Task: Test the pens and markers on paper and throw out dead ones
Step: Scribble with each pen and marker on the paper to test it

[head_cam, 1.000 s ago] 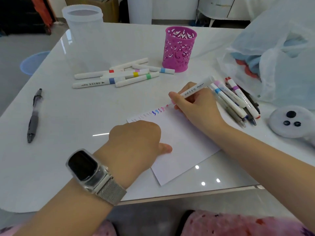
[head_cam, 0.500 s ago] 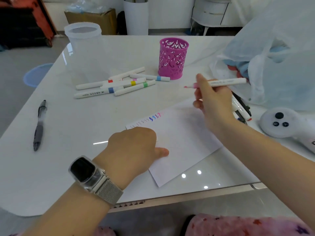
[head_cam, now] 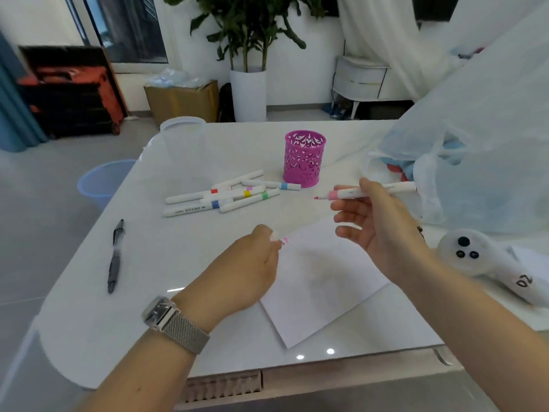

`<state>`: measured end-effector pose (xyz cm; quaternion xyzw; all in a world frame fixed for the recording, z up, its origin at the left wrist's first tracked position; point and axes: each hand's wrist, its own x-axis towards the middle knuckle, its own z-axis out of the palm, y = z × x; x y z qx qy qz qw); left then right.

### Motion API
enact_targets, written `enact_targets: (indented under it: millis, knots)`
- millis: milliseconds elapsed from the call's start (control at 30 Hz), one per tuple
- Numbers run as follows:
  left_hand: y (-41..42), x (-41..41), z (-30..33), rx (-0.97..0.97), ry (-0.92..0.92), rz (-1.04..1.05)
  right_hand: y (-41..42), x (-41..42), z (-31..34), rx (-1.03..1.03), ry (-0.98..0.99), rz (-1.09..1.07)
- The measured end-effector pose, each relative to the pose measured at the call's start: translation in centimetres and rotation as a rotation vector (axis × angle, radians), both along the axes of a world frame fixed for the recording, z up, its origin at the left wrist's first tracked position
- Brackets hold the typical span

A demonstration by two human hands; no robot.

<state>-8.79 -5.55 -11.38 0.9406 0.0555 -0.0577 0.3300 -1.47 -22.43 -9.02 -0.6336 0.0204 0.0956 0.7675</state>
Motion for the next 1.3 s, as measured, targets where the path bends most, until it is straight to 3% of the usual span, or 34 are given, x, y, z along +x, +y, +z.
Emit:
enact_targets:
  millis: [200,500,900,1100,1300]
  knots:
    - [0.8,-1.0,0.6,0.006,-0.184,0.033,1.8,-2.7,0.8,-0.058,-0.106,0.073]
    - [0.3,-1.5,1.4,-0.112,-0.344,0.061,1.9,-4.0,1.2,-0.003,-0.152,-0.002]
    - [0.9,-0.7,1.1,-0.092,-0.458,0.006,2.0,-3.5,1.0,-0.106,-0.206,0.105]
    - [1.3,-0.4,2.0,-0.346,-0.523,0.045,1.6,-2.7,1.4,-0.095,-0.237,0.133]
    - [1.7,0.5,2.6,-0.394,-0.552,0.131,1.1,-2.3,2.0,0.015,-0.140,0.232]
